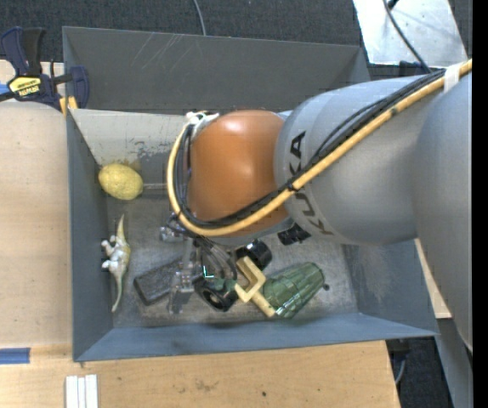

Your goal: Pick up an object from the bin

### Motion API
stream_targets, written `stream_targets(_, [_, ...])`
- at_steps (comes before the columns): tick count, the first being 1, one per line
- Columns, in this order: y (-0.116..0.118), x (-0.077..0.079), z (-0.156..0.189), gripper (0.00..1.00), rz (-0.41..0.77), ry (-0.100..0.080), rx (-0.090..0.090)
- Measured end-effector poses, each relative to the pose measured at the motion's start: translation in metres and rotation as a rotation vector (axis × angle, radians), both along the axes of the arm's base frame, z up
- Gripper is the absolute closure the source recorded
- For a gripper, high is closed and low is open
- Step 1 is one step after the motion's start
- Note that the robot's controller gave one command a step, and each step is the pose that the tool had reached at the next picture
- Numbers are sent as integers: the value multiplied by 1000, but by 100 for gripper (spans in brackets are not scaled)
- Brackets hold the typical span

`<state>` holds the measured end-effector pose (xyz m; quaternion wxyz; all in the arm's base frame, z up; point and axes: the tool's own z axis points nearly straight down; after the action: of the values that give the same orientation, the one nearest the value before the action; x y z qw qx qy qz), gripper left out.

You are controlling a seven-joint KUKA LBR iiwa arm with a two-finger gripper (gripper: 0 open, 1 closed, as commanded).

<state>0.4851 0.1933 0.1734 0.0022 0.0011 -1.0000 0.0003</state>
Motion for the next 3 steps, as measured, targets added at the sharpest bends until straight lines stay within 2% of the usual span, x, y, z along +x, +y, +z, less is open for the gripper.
stream_targets(1, [0, 2, 3, 0, -2, -6, 2])
stream_targets(2, [-4, 12, -37, 0, -6, -14, 5])
stream_targets(3, [-27, 11, -99, 100, -93, -18, 6])
